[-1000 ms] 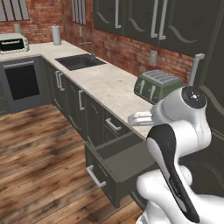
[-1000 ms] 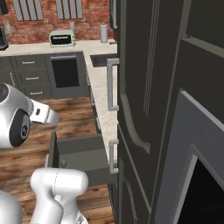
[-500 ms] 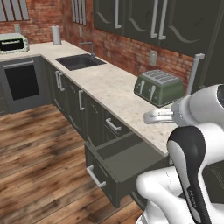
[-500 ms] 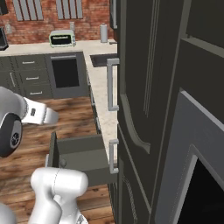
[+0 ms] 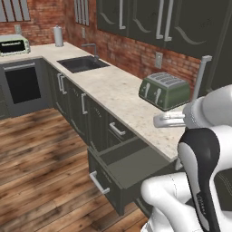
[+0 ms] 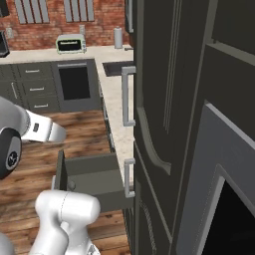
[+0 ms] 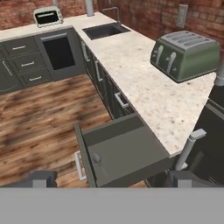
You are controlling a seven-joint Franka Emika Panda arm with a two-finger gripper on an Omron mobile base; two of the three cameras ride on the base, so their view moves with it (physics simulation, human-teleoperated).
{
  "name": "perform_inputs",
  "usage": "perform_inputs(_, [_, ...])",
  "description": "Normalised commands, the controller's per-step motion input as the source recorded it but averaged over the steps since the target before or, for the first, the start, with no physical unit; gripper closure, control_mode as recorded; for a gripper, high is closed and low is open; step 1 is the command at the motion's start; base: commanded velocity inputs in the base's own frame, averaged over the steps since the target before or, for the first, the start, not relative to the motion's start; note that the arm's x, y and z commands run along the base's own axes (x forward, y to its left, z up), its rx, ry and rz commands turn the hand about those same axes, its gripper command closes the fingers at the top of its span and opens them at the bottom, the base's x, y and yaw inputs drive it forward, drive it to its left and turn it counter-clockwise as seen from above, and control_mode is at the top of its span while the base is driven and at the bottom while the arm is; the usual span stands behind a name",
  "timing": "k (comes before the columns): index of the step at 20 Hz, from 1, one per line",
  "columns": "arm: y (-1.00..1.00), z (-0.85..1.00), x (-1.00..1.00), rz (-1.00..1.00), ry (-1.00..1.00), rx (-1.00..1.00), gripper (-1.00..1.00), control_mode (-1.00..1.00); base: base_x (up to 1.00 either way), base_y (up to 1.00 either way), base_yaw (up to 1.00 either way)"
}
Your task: Organize the utensils by type. Pick up the wooden spoons from the counter and place them in the open cabinet. Then pick up the metallic utensils from the counter and place them in the open drawer.
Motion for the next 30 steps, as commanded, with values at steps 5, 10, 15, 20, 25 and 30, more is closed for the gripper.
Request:
perform_inputs(5, [0.00,0.00,0.00,0.00,0.01,0.00,-1.00,1.00,0.00,0.00,0.00])
perform_inputs(10, [0.00,0.00,0.00,0.00,0.00,0.00,-1.00,1.00,-0.21,0.00,0.01])
perform_inputs(15, [0.00,0.00,0.00,0.00,0.00,0.00,-1.00,1.00,-0.22,0.06,0.26])
perform_inputs(20, [0.00,0.00,0.00,0.00,0.00,0.00,-1.00,1.00,-0.34,0.14,0.30])
perform_inputs(25, [0.00,0.00,0.00,0.00,0.00,0.00,-1.00,1.00,-0.13,0.43,0.33])
perform_inputs(30, [0.00,0.00,0.00,0.00,0.00,0.00,-1.00,1.00,-0.04,0.55,0.40])
